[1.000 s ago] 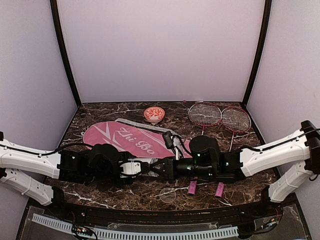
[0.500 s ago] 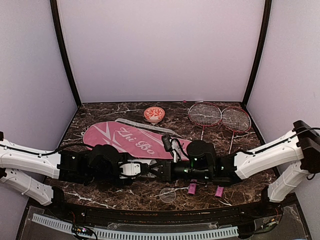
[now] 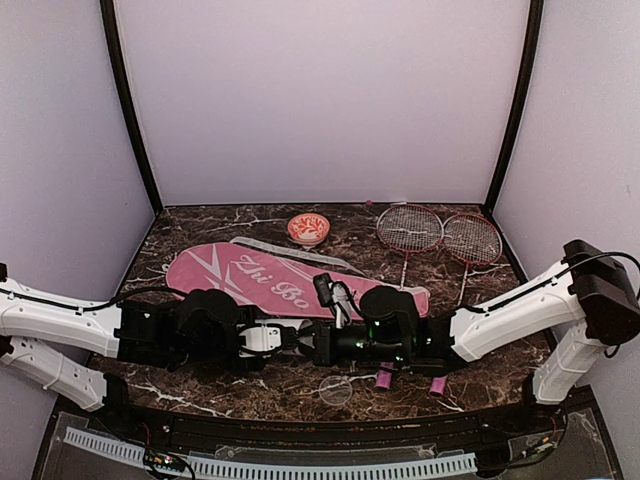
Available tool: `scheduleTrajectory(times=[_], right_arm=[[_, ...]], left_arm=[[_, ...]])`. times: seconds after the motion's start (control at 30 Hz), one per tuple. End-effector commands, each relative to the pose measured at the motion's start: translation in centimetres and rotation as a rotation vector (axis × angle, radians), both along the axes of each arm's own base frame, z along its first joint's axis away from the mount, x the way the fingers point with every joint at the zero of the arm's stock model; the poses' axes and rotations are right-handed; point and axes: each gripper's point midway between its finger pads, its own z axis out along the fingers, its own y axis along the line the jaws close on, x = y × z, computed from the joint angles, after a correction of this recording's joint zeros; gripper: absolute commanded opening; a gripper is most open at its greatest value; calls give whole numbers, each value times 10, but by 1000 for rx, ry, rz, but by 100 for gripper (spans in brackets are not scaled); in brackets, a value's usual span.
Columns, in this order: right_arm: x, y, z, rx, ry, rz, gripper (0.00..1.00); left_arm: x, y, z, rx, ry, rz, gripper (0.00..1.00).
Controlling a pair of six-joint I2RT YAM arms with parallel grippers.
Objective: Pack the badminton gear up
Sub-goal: Place the shuttlecock in the shuttle tube.
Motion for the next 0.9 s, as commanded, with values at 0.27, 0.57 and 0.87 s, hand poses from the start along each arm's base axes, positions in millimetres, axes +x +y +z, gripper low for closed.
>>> scheduleTrajectory(times=[0.27, 0.57, 0.87], right_arm=[[8, 19, 10, 36, -60, -13, 0], [10, 28, 5, 31, -59, -11, 0], [13, 10, 8, -4, -81, -46, 16]], left_arm=[[-1, -9, 22, -79, -7, -8, 69], [-5, -12, 21, -83, 5, -23, 68], [-3, -10, 22, -81, -9, -15, 69]])
